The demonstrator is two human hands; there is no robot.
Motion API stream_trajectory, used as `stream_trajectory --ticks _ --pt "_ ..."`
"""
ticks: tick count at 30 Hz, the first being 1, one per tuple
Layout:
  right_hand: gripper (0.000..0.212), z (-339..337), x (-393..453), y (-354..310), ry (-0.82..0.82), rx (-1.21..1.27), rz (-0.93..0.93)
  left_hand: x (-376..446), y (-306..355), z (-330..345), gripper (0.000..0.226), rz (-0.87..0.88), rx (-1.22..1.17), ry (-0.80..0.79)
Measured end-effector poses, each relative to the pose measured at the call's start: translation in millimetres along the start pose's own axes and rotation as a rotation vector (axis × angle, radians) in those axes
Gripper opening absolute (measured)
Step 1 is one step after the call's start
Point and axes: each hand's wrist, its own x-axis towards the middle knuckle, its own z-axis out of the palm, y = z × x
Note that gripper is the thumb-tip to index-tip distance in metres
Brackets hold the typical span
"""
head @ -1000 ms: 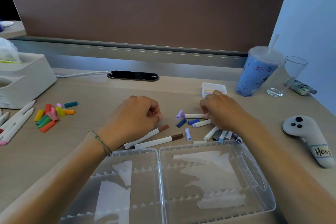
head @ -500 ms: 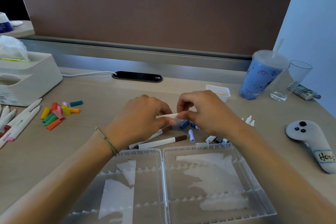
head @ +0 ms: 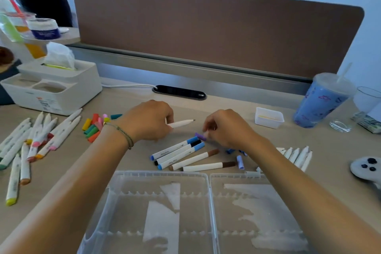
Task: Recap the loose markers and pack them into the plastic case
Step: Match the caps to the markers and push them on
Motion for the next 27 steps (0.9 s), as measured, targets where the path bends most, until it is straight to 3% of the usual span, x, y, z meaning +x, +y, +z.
stream_trajectory --ticks 9,13,17,24,27 --pt "0.025 8.2 10.8 -6.5 -0.114 -0.233 -0.148 -1.6 1.3 -5.8 0.012 -0.055 -0.139 -0.088" --pt "0.018 4.7 5.2 1.5 -0.122 -0.219 -0.124 -4.8 8.6 -5.8 0.012 -0.021 -0.167 -0.100" --pt "0.014 -9.2 -12.5 13.3 0.019 0.044 0.008 -5.7 15.0 -2.2 0.011 0.017 -0.156 -0.100" --pt "0.007 -38.3 -53.2 32.9 0.263 0.900 0.267 -8.5 31.5 3.2 0.010 0.099 -0.174 -0.071" --pt "0.006 -41.9 -58.1 35.9 0.308 1.054 0.314 -9.2 38.7 6.2 0.009 0.130 -0.191 -0.052"
